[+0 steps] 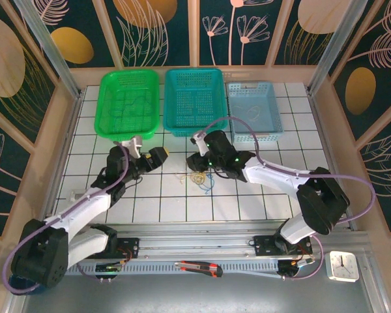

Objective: Untangle the cables

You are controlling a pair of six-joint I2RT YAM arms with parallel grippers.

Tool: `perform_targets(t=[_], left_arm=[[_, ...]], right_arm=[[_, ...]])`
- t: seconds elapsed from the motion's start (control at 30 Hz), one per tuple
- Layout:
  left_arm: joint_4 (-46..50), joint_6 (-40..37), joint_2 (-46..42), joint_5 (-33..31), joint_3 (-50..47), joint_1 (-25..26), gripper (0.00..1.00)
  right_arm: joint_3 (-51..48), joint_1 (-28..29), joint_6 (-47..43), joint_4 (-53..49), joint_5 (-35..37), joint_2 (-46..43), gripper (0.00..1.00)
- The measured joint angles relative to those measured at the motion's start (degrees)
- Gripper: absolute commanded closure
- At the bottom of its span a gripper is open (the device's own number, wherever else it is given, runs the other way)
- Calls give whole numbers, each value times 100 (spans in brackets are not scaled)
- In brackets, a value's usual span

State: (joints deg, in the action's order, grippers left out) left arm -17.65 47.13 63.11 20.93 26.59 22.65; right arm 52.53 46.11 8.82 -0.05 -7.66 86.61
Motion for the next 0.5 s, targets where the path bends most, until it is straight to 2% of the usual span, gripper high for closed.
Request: perform_targets(t=[0.13,0.27,0.37,0.5], left_arm=[[721,-885,433,-525,514,758,21],[1329,-1591,1008,-1191,732,1456,25],[1637,-2000,1366,-1554,811,1784,31],[1843,-2428,1633,-1864,876,1976,36]], right_arm=[[-407,-125,629,122,289,0,54],[-772,-195,1178,190,514,-39,53],[-970,-221,1486,221,614,-116,52],[-1082,-225,1725,308,660,-195,52]])
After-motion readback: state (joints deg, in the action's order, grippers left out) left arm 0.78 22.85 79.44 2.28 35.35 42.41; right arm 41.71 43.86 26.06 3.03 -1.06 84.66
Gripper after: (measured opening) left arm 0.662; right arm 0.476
